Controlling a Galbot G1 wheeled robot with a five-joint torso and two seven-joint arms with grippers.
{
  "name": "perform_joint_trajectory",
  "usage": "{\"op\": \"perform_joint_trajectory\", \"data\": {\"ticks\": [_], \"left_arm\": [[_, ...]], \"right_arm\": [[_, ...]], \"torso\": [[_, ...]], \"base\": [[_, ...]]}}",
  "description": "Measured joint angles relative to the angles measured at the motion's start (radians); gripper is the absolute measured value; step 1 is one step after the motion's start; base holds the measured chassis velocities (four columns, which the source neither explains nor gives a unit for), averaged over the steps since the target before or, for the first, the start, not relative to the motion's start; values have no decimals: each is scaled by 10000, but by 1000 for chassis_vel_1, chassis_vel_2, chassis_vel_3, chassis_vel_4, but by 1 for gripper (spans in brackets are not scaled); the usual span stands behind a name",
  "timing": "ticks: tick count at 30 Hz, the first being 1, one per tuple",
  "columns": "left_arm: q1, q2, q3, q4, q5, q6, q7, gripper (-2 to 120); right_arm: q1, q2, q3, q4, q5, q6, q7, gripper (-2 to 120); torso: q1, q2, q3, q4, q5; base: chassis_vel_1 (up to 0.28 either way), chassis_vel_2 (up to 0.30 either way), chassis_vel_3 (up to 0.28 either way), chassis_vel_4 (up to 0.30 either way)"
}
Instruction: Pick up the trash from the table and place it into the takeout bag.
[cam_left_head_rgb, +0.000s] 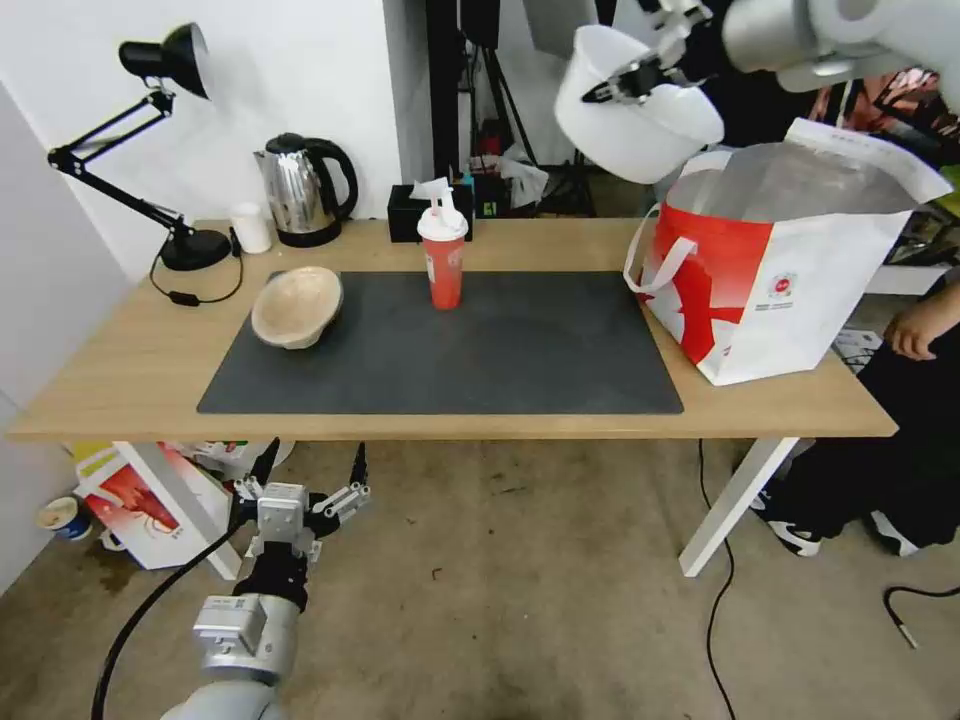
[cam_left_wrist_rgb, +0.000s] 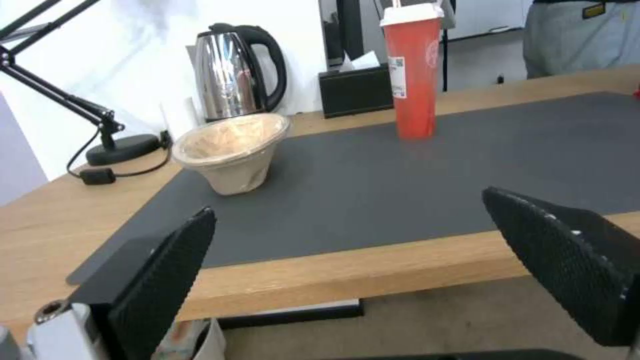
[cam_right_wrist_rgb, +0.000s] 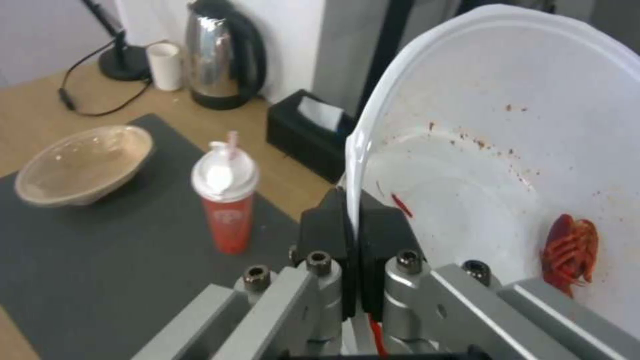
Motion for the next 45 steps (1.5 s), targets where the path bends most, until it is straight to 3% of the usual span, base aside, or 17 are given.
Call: {"op": "perform_joint_trajectory", "data": {"ticks": [21,45], "left_arm": [[0,0,0,0,0,0,0,100],[0,0,0,0,-1,0,0,100]], "right_arm": [[-98,-1760,-345,199,-464,-8,-189,0],[-2372,-3094,1342,587,-1154,-5,-343,0]], "torso": [[0,0,0,-2,0],[-1,-2,0,0,-3]], "base": [[0,0,0,0],[0,0,0,0]]}}
